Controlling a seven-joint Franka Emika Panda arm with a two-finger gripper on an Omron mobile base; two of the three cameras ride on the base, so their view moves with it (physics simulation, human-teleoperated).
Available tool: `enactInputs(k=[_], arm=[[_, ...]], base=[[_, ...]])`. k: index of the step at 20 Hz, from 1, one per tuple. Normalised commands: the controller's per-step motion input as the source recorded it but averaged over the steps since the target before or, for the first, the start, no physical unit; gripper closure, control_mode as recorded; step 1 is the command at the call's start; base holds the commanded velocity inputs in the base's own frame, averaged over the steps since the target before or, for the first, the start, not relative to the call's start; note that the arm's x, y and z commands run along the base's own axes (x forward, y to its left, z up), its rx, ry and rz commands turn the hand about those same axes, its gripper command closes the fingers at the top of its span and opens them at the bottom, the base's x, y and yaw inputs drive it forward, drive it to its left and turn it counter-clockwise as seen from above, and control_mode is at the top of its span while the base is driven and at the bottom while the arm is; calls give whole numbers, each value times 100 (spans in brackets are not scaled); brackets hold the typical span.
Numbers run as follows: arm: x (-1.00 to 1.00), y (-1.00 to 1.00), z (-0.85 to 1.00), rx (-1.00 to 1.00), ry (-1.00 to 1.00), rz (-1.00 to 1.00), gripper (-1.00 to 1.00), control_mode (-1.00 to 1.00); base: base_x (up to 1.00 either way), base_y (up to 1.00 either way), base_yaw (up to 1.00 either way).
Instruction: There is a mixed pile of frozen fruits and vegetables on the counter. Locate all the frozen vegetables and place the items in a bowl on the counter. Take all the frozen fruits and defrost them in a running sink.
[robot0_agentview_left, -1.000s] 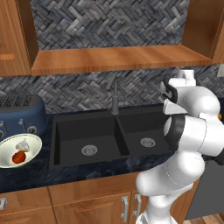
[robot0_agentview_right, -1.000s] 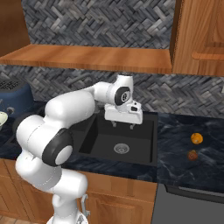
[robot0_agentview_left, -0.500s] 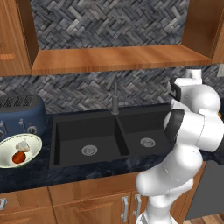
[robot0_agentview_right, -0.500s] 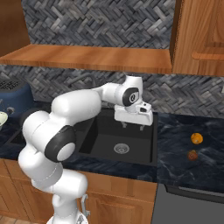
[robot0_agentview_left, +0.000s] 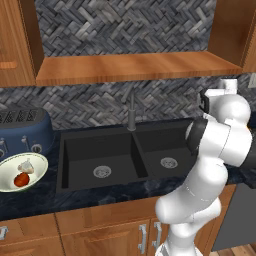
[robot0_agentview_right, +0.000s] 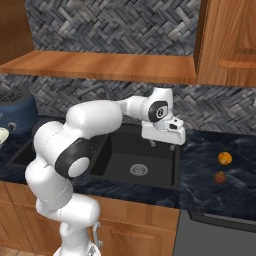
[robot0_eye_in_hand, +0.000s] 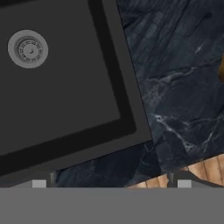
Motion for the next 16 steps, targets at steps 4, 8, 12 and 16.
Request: enactInputs(k=[4, 8, 12, 16], arm=[[0, -43, 0, -1, 0, -11, -100, -100], [3, -43, 0, -1, 0, -10, -100, -100], [7, -40, 0, 0, 0, -9, -100, -100], [10, -32, 0, 0, 0, -7, -100, -100]], base=[[0, 0, 0], [0, 0, 0], [0, 0, 0], [0, 0, 0]])
